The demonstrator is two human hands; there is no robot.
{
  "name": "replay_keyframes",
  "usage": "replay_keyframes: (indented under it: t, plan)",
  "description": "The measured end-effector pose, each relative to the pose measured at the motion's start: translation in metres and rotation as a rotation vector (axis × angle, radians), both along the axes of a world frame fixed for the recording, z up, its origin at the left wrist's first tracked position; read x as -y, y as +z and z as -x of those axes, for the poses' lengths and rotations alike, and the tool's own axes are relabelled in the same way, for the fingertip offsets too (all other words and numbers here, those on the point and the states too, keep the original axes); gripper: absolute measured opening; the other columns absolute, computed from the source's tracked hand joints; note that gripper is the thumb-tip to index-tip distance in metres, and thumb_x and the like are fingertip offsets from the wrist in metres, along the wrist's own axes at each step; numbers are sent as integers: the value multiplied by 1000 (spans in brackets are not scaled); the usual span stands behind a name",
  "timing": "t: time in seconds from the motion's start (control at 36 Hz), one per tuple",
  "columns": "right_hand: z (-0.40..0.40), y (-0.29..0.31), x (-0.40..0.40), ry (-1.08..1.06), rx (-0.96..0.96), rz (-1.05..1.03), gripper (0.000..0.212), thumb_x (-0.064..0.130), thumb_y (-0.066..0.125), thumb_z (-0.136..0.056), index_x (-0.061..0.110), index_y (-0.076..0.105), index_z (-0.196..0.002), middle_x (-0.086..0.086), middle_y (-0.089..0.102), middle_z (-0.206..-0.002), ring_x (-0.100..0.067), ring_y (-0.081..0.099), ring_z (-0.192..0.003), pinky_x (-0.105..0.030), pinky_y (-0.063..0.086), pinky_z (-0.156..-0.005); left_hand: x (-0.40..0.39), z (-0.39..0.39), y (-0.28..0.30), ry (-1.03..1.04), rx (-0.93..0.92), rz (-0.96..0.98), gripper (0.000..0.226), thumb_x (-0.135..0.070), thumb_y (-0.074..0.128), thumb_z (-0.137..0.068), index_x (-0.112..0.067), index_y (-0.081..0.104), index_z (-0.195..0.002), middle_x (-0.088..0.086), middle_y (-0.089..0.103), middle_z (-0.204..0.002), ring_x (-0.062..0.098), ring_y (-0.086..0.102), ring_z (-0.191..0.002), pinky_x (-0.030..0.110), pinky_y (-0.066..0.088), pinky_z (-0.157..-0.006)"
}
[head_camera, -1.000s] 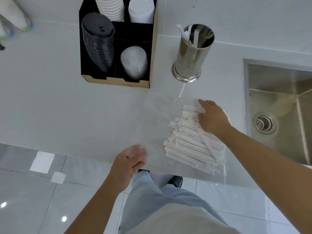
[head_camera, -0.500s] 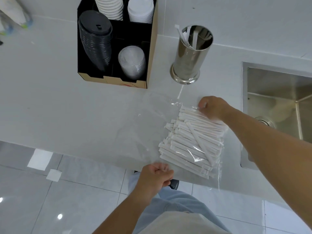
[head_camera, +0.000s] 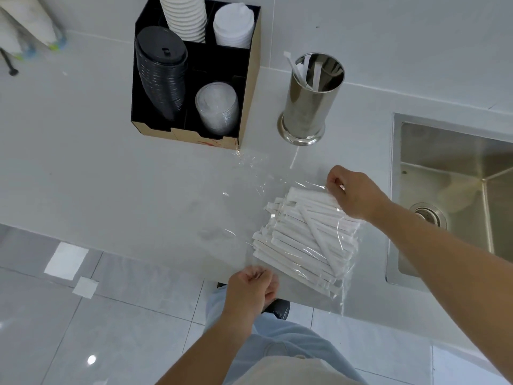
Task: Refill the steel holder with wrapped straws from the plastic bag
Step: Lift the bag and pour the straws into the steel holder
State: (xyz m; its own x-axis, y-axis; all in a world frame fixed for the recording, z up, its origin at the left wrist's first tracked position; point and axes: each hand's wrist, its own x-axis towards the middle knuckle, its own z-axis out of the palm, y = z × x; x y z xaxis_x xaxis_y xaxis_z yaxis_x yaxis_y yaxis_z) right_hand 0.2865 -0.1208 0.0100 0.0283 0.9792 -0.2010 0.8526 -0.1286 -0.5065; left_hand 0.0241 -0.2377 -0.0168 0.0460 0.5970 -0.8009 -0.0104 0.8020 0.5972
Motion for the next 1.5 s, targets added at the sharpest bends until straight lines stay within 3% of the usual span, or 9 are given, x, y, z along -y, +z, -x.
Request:
replay_keyframes:
  t: [0.17,0.25,0.39,0.56,0.78,0.94,1.06,1.31,1.5]
  plan:
    - [-4,21,11,49,-33,-33,10,14,50,-97,12,55,-88,-5,60,-68,-25,53,-59,-34,46,-59,-3,-2,-1,59,45,-25,19,0,54,-93,17,62,-91,16,46,-74,25,48,-78,24,56,-70]
    - [-7,34,13,68,-32,-55,10,14,51,-97,13,56,-88,-3,59,-66,-19,50,-56,-31,44,-57,-7,-6,0,85,131,-27,15,-3,51,-97,3,61,-87,15,60,-82,17,61,-77,18,55,-66]
    - [-7,56,14,77,-33,-128,10,17,52,-97,14,55,-88,-4,59,-64,-23,52,-56,-21,39,-52,-13,-9,0,227,307,21,13,-13,51,-100,-7,62,-96,0,78,-92,13,72,-95,26,57,-79]
    - [-2,83,10,64,4,-220,9,17,52,-97,18,54,-88,2,53,-55,-20,49,-49,-27,38,-48,-28,-7,-1,297,424,30,15,-17,50,-101,-9,58,-91,7,78,-92,17,75,-92,28,58,-73]
    - [13,136,-4,76,36,-374,8,14,57,-96,8,61,-92,3,46,-48,-10,39,-41,-27,36,-48,-63,-4,8,368,572,30,14,-14,51,-100,-10,57,-88,6,68,-79,23,74,-83,41,52,-90]
    - [26,180,-19,115,43,-445,7,14,59,-94,12,62,-89,5,40,-44,-15,39,-48,-14,31,-46,-88,-6,21,370,681,-44,12,-19,59,-91,-14,62,-81,1,71,-75,19,74,-75,38,52,-82]
    - [32,206,-27,117,36,-465,8,16,58,-94,17,60,-86,4,40,-43,-17,34,-44,-29,36,-46,-107,-6,29,336,752,-97,18,-26,59,-90,-16,73,-95,3,76,-104,24,73,-99,39,53,-83]
    - [52,266,-40,131,100,-477,13,15,54,-93,19,59,-81,20,51,-45,-11,43,-42,-25,37,-46,-144,-13,54,243,868,-201,29,-31,55,-93,-24,70,-116,4,66,-131,20,65,-117,41,51,-90]
    - [71,309,-48,104,166,-511,17,15,54,-93,22,57,-78,19,51,-44,-10,44,-43,-22,38,-47,-165,-18,77,212,1049,-286,64,-64,62,-80,-22,62,-129,4,71,-121,24,66,-115,42,57,-86]
